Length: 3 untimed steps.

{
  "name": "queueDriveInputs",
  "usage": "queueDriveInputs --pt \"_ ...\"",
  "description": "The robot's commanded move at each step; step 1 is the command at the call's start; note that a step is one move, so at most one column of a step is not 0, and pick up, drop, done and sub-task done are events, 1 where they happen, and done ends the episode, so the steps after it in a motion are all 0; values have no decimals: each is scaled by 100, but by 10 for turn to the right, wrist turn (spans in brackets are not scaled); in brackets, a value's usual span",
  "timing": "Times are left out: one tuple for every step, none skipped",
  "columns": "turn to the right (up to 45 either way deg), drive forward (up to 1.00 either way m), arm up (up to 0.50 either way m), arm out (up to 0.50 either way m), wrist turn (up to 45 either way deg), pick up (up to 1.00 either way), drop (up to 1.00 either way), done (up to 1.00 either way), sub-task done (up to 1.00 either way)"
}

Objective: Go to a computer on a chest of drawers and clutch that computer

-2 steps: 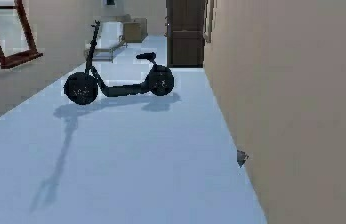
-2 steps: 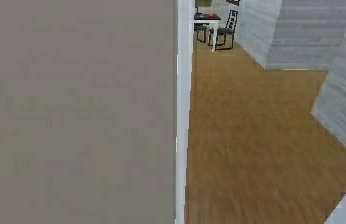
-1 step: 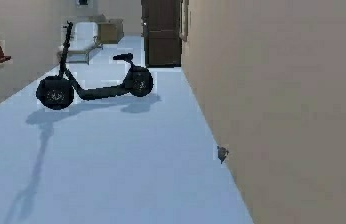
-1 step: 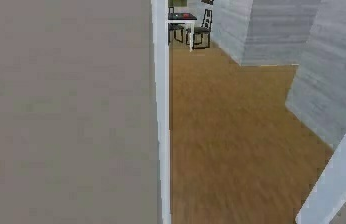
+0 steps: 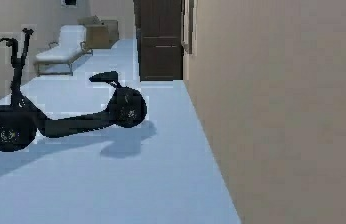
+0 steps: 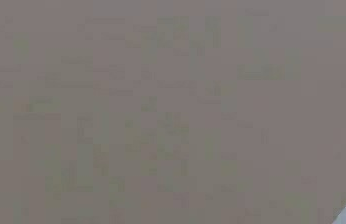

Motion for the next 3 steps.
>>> queueDriveInputs --pt "0 100 0 0 0 0 0 0 0" --pt "0 100 0 0 0 0 0 0 0" --pt "0 15 0 0 0 0 0 0 0"
